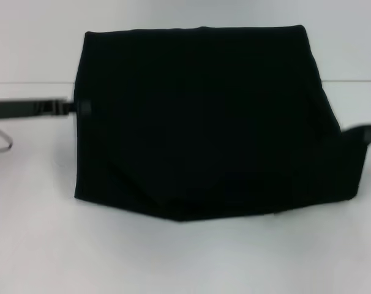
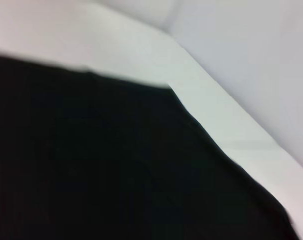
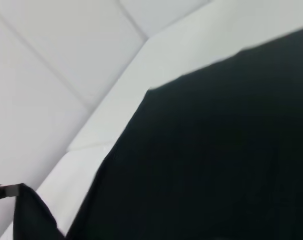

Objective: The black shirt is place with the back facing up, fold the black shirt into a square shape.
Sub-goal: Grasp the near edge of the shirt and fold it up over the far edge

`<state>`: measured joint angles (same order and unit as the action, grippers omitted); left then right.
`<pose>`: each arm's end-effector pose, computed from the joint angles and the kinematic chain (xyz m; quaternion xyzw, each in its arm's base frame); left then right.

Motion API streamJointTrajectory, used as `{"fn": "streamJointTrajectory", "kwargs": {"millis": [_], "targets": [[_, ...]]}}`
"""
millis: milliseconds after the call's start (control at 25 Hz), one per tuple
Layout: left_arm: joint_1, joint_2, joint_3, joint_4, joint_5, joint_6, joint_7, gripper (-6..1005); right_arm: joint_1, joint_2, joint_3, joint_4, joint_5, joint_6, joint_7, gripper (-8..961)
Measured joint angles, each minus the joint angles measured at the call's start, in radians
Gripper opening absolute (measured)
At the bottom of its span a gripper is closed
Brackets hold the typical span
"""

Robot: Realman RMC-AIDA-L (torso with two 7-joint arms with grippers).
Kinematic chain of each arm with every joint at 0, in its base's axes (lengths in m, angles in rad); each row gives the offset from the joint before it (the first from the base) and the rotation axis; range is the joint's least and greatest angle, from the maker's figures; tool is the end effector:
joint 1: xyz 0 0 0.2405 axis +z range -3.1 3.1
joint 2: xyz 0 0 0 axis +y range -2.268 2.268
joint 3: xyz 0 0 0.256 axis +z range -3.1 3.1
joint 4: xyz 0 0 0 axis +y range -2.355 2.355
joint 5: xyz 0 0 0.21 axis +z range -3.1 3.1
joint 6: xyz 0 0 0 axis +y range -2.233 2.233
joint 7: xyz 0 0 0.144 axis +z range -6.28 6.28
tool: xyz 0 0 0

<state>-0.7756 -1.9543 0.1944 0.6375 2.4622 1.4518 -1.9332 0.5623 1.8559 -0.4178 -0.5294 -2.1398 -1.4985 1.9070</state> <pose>-0.2736 0.4042 0.0772 -0.8355 -0.4603 -0.2136 0.2107 0.3234 0.3559 0.0959 -0.8093 0.4929 0.2540 0.1938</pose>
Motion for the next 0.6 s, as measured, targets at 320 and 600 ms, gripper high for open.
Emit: {"fn": "streamJointTrajectory", "kwargs": {"millis": [320, 600], "targets": [[-0.125, -0.026, 0.037, -0.128, -0.043, -0.482, 0.03, 19, 0.193, 0.036, -0.047, 0.07, 0.0, 0.38, 0.018, 73], [-0.187, -0.065, 0.093, -0.171, -0.116, -0.71, 0.138, 19, 0.328, 0.08, -0.12, 0.143, 0.001, 0.69, 0.008, 73]]}}
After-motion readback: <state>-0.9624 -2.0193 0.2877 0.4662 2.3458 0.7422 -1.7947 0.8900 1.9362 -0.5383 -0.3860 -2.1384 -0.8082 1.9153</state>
